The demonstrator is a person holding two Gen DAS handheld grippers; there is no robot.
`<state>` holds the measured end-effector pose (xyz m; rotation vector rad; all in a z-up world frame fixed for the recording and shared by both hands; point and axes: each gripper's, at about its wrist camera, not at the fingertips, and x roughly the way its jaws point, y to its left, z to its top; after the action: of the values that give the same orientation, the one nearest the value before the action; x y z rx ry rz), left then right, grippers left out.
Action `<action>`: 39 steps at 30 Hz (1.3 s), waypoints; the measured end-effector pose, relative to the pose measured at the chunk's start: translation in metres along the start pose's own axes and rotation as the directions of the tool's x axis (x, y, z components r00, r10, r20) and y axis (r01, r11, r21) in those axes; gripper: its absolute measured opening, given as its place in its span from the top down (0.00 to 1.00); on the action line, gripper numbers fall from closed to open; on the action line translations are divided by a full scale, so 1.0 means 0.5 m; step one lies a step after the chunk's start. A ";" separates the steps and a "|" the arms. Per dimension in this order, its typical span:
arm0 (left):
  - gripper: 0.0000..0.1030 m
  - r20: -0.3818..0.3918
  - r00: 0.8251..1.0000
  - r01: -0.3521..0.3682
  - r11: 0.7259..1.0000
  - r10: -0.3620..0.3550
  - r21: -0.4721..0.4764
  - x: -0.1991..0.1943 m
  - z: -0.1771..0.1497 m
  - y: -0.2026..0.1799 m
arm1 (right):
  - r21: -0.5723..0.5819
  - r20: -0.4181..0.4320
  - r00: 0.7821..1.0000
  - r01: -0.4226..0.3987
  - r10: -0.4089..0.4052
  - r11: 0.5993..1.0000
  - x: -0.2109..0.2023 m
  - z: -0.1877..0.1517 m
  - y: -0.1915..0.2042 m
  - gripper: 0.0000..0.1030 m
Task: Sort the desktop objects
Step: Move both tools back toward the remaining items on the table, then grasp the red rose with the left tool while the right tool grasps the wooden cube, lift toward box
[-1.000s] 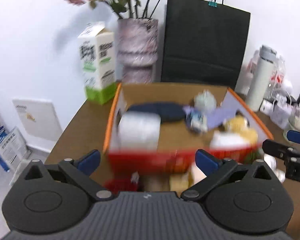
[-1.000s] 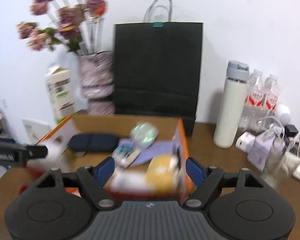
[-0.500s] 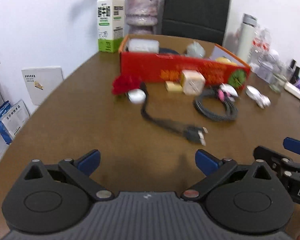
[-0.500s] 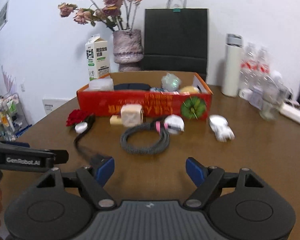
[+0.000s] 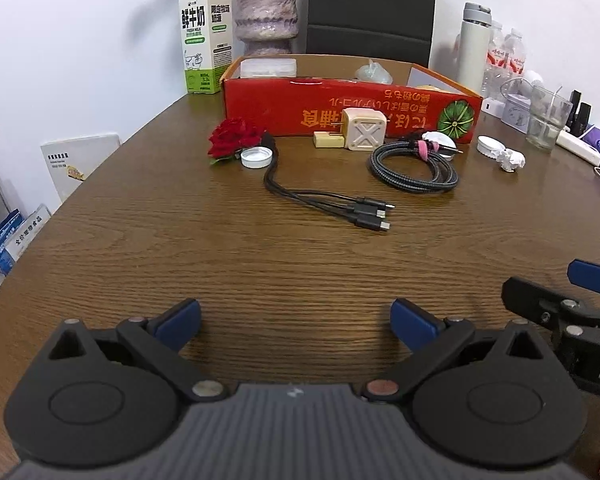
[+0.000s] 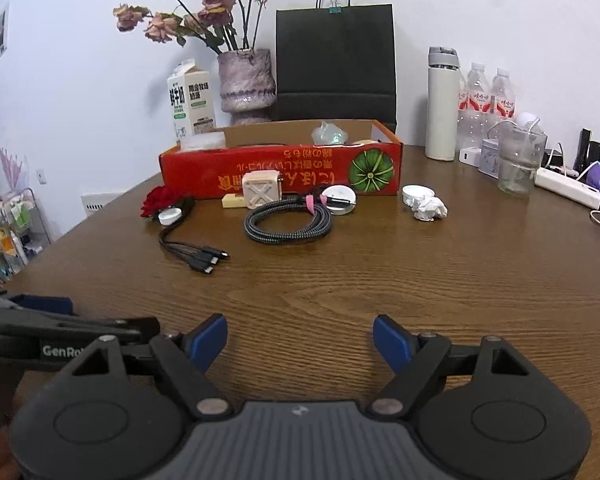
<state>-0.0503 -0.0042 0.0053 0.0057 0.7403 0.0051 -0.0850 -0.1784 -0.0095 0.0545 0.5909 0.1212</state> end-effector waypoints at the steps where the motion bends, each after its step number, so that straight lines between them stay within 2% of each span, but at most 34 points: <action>1: 0.00 -0.001 1.000 -0.001 1.000 0.001 0.002 0.000 0.002 0.002 | 0.004 -0.002 1.000 -0.001 0.001 1.000 0.001 0.001 -0.002 0.23; 4: 0.00 0.011 0.999 0.052 0.998 -0.052 0.020 -0.003 0.026 0.022 | 0.013 -0.002 1.000 -0.020 0.020 1.000 0.003 0.008 -0.010 0.23; 9: 0.00 0.090 0.995 0.052 0.999 -0.053 0.007 0.001 0.111 0.093 | -0.048 0.023 0.999 -0.030 0.031 0.998 0.005 0.042 -0.011 0.24; 11: 0.00 0.061 0.988 0.146 0.989 -0.145 -0.018 0.028 0.156 0.124 | -0.041 0.032 0.998 -0.049 0.050 0.998 0.014 0.068 -0.017 0.24; 13: 0.00 0.014 0.963 0.271 0.961 -0.271 -0.052 0.072 0.206 0.155 | -0.044 0.045 0.997 -0.055 0.057 0.998 0.031 0.095 -0.017 0.24; 14: 0.00 0.003 0.955 0.295 0.954 -0.295 -0.059 0.094 0.230 0.164 | -0.062 0.051 0.997 -0.057 0.060 0.996 0.042 0.105 -0.011 0.24; 17: 0.00 -0.003 0.972 0.235 0.971 -0.235 -0.033 0.160 0.294 0.168 | -0.113 0.033 0.994 -0.098 0.102 0.989 0.085 0.131 0.014 0.27; 19: 0.01 -0.021 0.978 0.206 0.978 -0.206 -0.002 0.206 0.309 0.158 | -0.120 0.020 0.993 -0.117 0.121 0.986 0.115 0.153 0.027 0.32; 20: 0.08 -0.034 0.983 0.181 0.983 -0.181 0.009 0.226 0.309 0.153 | -0.122 0.019 0.992 -0.120 0.123 0.985 0.130 0.163 0.033 0.32; 21: 0.10 -0.034 0.986 0.165 0.986 -0.164 0.009 0.239 0.304 0.151 | -0.120 0.017 0.993 -0.115 0.118 0.986 0.145 0.172 0.037 0.33; 28: 0.16 -0.014 0.980 0.197 0.975 -0.199 -0.106 0.282 0.284 0.190 | -0.098 0.020 0.992 -0.121 0.124 0.988 0.233 0.222 0.049 0.36; 30: 0.19 -0.017 0.971 0.235 0.962 -0.240 -0.141 0.291 0.283 0.201 | -0.086 0.039 0.996 -0.075 0.078 0.993 0.272 0.236 0.054 0.37; 31: 0.21 -0.004 0.972 0.234 0.962 -0.237 -0.141 0.290 0.281 0.203 | -0.076 0.039 0.998 -0.051 0.055 0.996 0.293 0.240 0.056 0.37; 33: 0.27 0.005 0.976 0.215 0.967 -0.216 -0.135 0.290 0.279 0.202 | -0.070 0.026 0.998 -0.054 0.056 0.996 0.328 0.248 0.061 0.40; 35: 0.42 0.006 0.983 0.184 0.975 -0.185 -0.121 0.285 0.276 0.197 | -0.060 0.012 0.998 -0.068 0.069 0.996 0.357 0.258 0.065 0.41; 36: 0.43 0.008 0.984 0.179 0.977 -0.180 -0.118 0.283 0.275 0.198 | -0.053 -0.001 0.998 -0.061 0.061 0.997 0.374 0.263 0.067 0.42; 37: 0.50 0.014 0.983 0.184 0.975 -0.184 -0.126 0.279 0.272 0.201 | -0.047 -0.019 0.999 -0.050 0.049 0.998 0.387 0.264 0.069 0.45; 38: 0.53 0.025 0.981 0.192 0.972 -0.190 -0.135 0.275 0.269 0.205 | -0.027 -0.028 0.998 -0.056 0.055 0.998 0.395 0.263 0.068 0.50; 39: 0.55 0.040 0.981 0.192 0.972 -0.188 -0.135 0.269 0.267 0.208 | 0.002 -0.023 0.997 -0.072 0.072 0.997 0.394 0.259 0.063 0.50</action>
<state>0.1387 0.1000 0.0138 -0.1971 0.7096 -0.1268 0.1464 -0.1239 -0.0084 0.0756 0.6122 0.1912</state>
